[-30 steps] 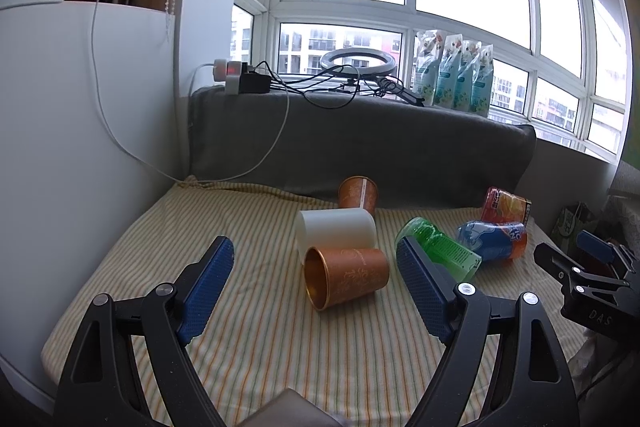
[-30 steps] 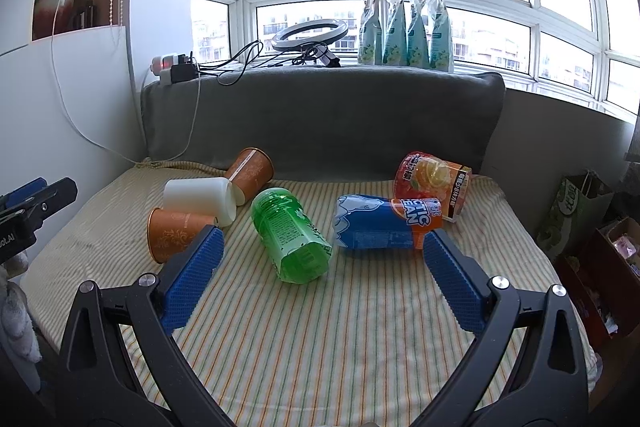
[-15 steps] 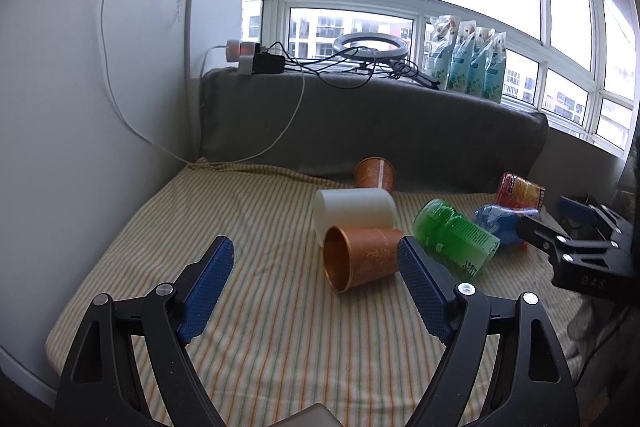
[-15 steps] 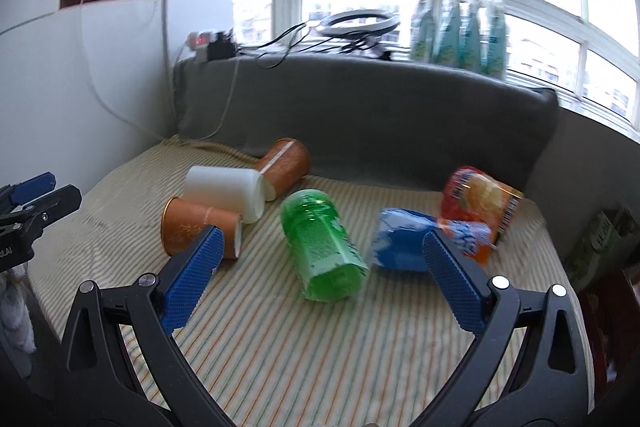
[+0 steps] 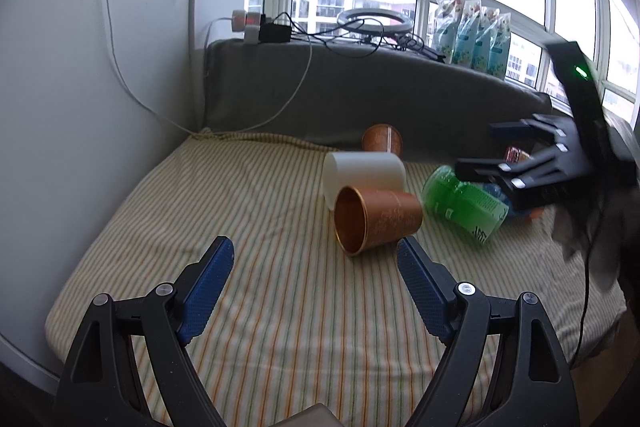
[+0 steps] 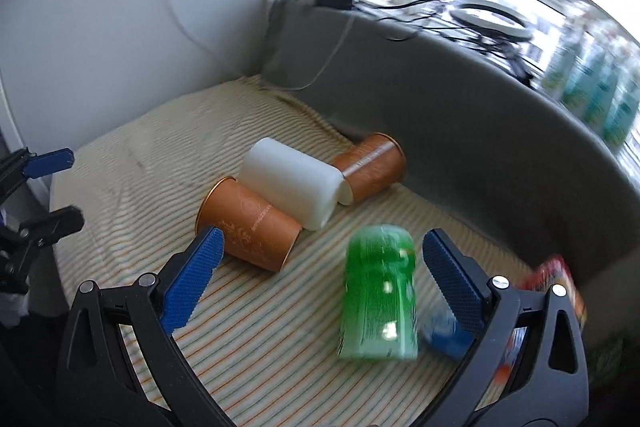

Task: Flip cup upright
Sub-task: 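Move the right gripper down over the white cup lying on its side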

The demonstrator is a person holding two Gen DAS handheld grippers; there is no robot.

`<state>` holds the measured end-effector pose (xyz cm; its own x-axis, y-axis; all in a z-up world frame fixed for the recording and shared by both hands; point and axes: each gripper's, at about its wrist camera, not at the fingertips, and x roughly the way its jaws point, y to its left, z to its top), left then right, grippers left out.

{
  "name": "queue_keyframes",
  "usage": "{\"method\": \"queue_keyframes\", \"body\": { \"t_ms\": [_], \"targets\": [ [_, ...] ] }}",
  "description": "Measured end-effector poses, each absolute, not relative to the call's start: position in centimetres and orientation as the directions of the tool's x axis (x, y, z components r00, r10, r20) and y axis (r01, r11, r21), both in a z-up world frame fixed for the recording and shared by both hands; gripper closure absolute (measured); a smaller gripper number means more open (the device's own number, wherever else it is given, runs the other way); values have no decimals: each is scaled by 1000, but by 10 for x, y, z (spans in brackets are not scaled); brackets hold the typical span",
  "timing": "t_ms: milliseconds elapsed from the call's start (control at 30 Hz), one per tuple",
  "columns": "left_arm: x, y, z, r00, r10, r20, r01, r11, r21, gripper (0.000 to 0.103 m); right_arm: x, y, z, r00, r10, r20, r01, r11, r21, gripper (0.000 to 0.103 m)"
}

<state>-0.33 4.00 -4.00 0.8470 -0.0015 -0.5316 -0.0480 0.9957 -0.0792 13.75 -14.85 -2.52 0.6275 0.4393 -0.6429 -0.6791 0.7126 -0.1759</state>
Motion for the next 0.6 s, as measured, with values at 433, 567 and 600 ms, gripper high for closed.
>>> {"method": "queue_keyframes", "body": {
  "t_ms": [433, 567, 600],
  "targets": [
    [0, 52, -65, 795, -11, -606, -79, 989, -121, 19, 211, -82, -40, 410, 378, -830, -872, 429, -236, 13],
    [4, 60, -68, 788, -5, -615, -97, 986, -133, 19, 225, -63, -42, 358, 346, -867, -906, 354, -234, 17],
    [4, 61, -69, 787, -4, -616, -100, 986, -134, 19, 227, -58, -44, 348, 335, -875, -912, 336, -234, 17]
  ]
}}
